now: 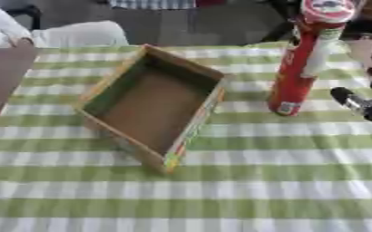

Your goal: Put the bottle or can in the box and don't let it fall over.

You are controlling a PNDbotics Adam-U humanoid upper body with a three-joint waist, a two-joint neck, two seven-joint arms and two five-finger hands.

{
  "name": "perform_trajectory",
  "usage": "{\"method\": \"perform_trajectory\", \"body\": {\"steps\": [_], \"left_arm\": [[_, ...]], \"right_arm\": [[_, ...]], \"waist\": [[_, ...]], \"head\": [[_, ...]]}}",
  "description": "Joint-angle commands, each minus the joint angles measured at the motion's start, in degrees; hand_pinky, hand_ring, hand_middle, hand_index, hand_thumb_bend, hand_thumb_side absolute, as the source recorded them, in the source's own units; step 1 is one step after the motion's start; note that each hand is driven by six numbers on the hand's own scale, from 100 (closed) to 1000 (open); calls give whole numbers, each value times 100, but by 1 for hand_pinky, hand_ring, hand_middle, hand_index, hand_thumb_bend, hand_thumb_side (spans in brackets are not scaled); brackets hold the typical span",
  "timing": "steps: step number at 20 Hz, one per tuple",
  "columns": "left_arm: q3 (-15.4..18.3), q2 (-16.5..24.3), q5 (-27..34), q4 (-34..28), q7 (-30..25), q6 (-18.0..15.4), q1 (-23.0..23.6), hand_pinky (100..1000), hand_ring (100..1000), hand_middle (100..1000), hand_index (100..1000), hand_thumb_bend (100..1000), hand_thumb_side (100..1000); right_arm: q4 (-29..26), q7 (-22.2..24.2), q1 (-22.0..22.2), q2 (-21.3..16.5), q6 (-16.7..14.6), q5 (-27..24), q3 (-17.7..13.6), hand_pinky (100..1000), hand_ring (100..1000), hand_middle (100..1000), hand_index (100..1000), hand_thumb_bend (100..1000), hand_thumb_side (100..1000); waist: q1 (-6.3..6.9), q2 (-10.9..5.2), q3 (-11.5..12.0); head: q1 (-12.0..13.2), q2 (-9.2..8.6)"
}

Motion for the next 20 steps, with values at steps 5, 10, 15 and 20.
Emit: {"method": "perform_trajectory", "body": {"steps": [5,10,15,20], "left_arm": [[34,106,-13,-119,-20,-10,-49,707,774,761,824,486,333],[29,104,-5,-113,-22,-4,-39,706,774,761,824,483,337],[20,101,7,-112,-33,0,-35,706,774,761,824,481,340],[10,95,21,-110,-45,3,-37,706,773,761,824,479,342]], "right_arm": [[2,72,-145,-109,12,-1,-27,1000,1000,1000,973,536,100],[143,135,-315,-113,55,33,18,1000,1000,1000,973,549,100],[389,185,-565,-96,110,24,70,1000,1000,1000,974,563,100],[680,247,-836,-32,148,5,133,1000,1000,1000,976,582,100]], "waist": [[-20,-130,-1],[-21,-131,11],[-9,-122,28],[3,-115,45]], "head": [[-19,235],[-56,208],[-92,69],[-140,-123]]}}
